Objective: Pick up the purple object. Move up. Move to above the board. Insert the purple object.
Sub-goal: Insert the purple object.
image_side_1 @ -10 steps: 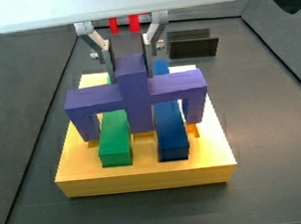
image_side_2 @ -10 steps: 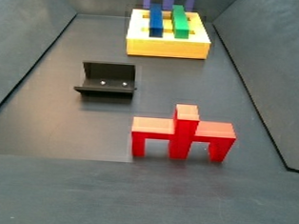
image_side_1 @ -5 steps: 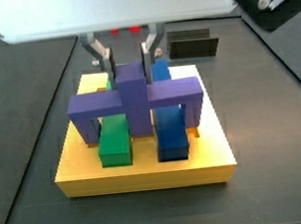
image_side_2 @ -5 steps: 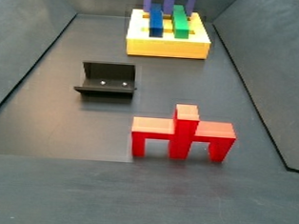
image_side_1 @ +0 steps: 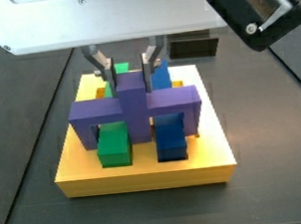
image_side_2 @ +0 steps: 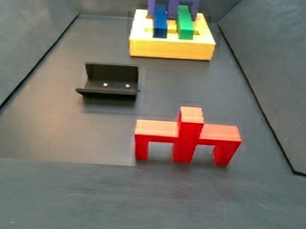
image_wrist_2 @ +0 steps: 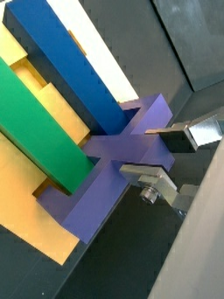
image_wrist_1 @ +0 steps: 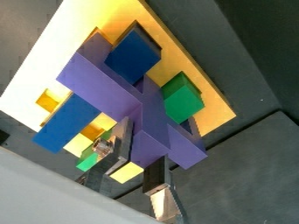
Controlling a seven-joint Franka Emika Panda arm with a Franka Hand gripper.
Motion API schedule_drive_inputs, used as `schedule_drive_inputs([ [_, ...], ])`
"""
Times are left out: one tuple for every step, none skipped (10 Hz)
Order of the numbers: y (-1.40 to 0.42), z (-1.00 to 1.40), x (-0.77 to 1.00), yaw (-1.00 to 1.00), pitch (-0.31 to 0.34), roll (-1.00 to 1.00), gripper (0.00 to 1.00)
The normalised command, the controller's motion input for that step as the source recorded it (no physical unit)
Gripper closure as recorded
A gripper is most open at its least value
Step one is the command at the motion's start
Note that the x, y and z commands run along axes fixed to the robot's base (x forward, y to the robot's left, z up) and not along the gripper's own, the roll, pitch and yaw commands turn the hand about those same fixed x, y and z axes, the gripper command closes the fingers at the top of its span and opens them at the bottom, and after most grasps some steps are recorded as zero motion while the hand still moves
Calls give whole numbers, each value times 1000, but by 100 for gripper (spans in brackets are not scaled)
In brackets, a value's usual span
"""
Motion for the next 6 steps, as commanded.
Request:
schedule_drive_inputs([
  [0, -211, 46, -66, 0, -33, 100],
  [0, -191, 71, -86, 0, 0, 100],
  [0, -180, 91, -89, 0, 0, 100],
  [0, -209, 174, -80, 13, 0, 100],
  [0, -177, 186, -54, 26, 1, 100],
  [0, -166, 180, -43, 19, 0, 100],
])
